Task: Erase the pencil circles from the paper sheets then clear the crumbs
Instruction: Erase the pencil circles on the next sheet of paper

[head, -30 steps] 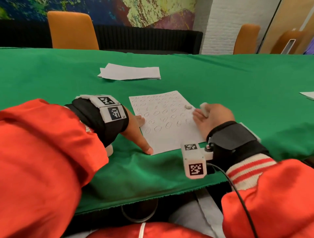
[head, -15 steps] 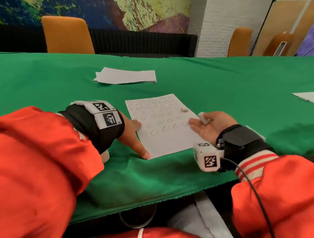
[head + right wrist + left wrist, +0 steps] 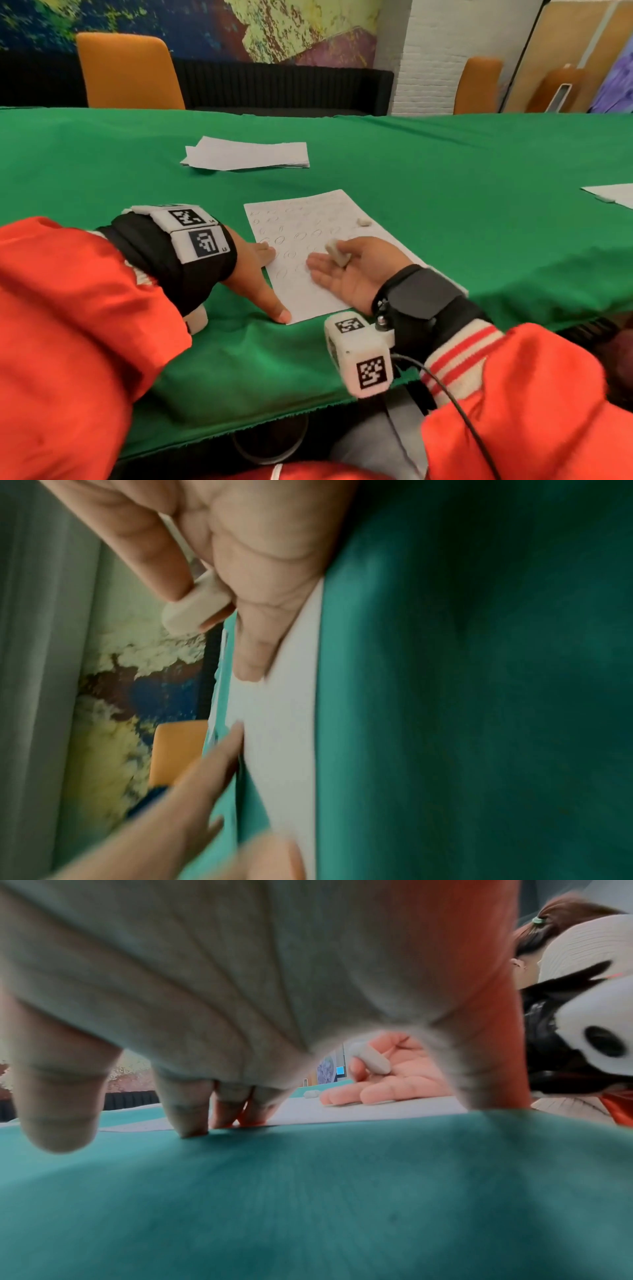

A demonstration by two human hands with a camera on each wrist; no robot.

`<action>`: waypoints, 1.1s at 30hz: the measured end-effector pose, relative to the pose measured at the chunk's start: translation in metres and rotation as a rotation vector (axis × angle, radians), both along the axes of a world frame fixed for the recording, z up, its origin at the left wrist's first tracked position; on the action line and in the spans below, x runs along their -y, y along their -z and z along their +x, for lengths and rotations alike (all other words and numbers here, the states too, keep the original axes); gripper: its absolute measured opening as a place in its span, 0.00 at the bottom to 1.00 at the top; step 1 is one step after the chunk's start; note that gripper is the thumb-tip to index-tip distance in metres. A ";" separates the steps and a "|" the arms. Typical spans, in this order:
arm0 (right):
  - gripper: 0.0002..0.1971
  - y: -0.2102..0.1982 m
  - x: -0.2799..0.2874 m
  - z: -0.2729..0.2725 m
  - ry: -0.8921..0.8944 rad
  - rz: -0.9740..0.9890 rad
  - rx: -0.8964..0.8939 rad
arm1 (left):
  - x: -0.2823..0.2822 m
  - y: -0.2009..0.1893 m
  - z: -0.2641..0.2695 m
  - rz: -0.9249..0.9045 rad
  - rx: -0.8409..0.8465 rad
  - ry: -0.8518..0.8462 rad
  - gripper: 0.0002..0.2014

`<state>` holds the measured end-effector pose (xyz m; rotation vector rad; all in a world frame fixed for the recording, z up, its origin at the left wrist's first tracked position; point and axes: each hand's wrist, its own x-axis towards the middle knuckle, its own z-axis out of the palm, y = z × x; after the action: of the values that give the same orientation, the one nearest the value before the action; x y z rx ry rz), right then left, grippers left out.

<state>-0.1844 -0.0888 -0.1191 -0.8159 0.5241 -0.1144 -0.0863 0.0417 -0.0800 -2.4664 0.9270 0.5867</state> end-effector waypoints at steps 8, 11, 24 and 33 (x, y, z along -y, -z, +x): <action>0.19 -0.012 0.086 -0.030 0.435 -0.036 0.042 | 0.000 0.004 0.007 -0.030 -0.016 0.006 0.60; 0.12 -0.019 0.059 -0.024 0.295 -0.090 0.091 | 0.000 0.003 0.006 -0.037 -0.016 0.007 0.60; 0.20 -0.007 0.060 -0.012 0.351 -0.060 0.008 | 0.000 0.002 0.004 -0.031 -0.025 0.009 0.58; 0.16 -0.016 0.068 -0.017 0.411 -0.342 -0.057 | -0.001 0.001 0.003 -0.026 -0.012 0.017 0.60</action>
<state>-0.2018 -0.1565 -0.1029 -1.0366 0.7339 -0.5725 -0.0836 0.0423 -0.0806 -2.4774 0.9655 0.5881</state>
